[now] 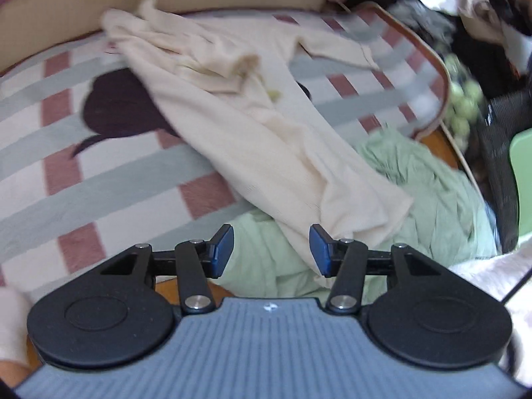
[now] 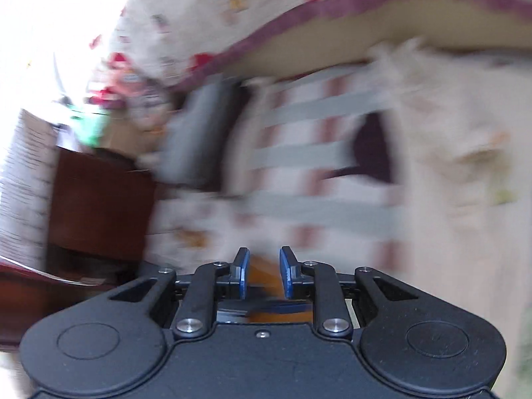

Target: Fold clothes

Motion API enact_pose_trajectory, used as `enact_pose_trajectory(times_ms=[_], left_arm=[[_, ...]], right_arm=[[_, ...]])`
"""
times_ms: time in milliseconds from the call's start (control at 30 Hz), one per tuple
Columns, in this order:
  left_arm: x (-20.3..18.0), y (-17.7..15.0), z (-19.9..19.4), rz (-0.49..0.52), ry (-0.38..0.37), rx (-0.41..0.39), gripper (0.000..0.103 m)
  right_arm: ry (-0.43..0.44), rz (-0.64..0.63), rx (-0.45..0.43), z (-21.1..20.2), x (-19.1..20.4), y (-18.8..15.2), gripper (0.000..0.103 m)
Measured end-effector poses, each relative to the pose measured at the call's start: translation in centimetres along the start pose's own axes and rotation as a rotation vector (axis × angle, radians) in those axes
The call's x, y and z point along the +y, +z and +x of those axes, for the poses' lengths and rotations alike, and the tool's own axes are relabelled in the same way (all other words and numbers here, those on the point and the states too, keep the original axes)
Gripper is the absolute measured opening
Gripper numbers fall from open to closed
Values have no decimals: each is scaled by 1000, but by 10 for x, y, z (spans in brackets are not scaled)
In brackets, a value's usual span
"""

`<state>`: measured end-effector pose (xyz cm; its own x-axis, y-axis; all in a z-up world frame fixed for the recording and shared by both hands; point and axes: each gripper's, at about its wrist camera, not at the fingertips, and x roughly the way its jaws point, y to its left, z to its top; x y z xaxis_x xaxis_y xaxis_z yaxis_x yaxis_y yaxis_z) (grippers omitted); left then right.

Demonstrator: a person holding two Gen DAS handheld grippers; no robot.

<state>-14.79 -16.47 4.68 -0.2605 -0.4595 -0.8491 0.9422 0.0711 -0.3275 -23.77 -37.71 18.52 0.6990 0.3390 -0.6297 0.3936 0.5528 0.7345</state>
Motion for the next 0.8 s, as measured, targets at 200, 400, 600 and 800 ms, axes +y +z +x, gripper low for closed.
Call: enact_pose_trajectory(times_ms=[200,400,600,800], left_arm=[[16,4,-30,-28,38,-111,52],[25,-1,-55,2,104,-180,53],[49,-25,-86,45,162,-268,72],[93,-39,-42,-121,87,-281,70]], right_arm=[[121,-34,-96,-48,128,76,25],[61,-63,-330,-155,165,70,25],[-22,78,-506,-271,72,23,28],[-181,157,-485,-302,-98,-16,29]])
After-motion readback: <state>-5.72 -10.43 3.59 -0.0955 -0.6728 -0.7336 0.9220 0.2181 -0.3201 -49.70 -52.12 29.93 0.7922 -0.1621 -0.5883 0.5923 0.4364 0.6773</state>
